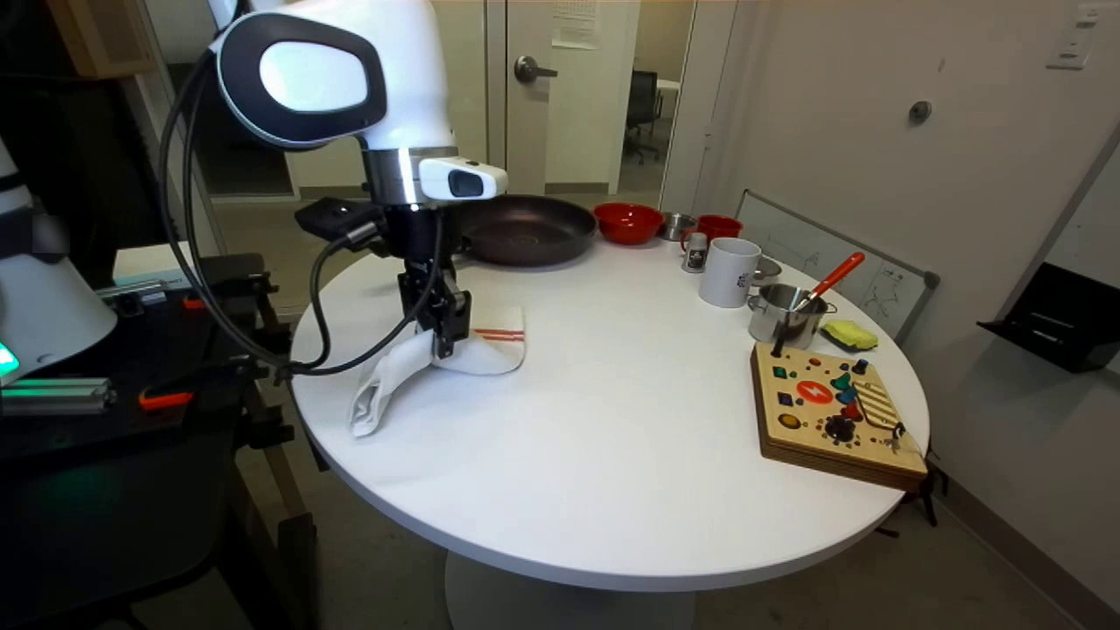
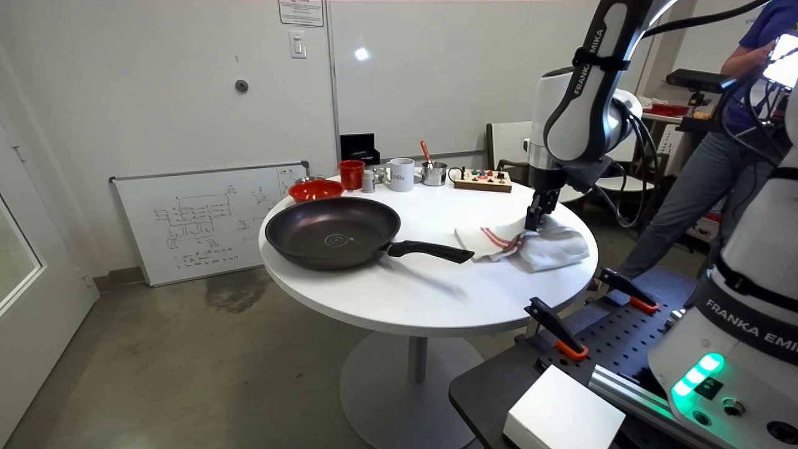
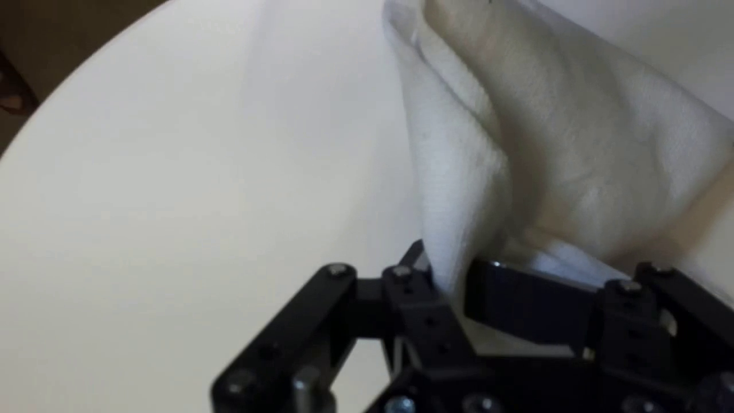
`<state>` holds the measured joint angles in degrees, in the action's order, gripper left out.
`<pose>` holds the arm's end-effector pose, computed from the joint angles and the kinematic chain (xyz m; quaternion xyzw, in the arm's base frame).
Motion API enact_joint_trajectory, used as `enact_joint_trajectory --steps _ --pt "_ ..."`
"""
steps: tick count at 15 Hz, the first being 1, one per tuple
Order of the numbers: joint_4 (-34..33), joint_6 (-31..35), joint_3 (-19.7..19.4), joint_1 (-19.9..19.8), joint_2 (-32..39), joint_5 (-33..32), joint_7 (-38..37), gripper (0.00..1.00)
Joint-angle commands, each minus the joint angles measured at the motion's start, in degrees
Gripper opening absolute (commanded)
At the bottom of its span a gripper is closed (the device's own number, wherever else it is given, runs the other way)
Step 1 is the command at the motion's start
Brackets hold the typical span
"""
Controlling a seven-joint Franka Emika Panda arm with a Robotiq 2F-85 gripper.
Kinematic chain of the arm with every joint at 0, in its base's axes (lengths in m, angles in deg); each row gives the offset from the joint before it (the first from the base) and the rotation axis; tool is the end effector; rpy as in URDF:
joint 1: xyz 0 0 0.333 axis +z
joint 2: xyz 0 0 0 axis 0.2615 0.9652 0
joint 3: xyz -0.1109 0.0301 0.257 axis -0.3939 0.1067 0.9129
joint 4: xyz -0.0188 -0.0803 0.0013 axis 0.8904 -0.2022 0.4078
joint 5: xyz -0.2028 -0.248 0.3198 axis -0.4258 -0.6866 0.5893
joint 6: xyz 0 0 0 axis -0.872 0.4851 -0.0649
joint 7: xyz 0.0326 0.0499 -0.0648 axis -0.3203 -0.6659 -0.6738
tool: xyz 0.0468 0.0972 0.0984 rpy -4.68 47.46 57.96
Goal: Pick up the cloth and wipe the table
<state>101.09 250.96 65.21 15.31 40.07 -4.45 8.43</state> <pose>0.3980 -0.1562 0.0293 0.9848 0.1389 0.0076 0.1039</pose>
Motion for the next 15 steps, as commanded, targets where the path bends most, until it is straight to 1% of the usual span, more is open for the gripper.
enact_joint_trajectory --steps 1,3,5,7,8,10,15 --pt "-5.41 2.33 -6.5 4.64 5.63 -3.11 -7.1 0.05" --pt "-7.26 3.14 -10.3 7.14 8.72 -4.06 -9.81 0.05" --pt "-8.52 3.71 -13.7 9.57 12.37 -3.6 -11.48 0.05" --pt "-8.8 3.62 -15.41 10.75 14.89 -1.62 -11.48 0.05" --pt "-8.85 3.56 -15.66 10.94 15.78 -0.6 -11.29 0.05" --pt "-8.3 2.87 -14.89 10.5 15.53 1.44 -10.06 0.05" --pt "-6.56 1.2 -11.43 9.34 9.72 5.52 -8.04 0.05"
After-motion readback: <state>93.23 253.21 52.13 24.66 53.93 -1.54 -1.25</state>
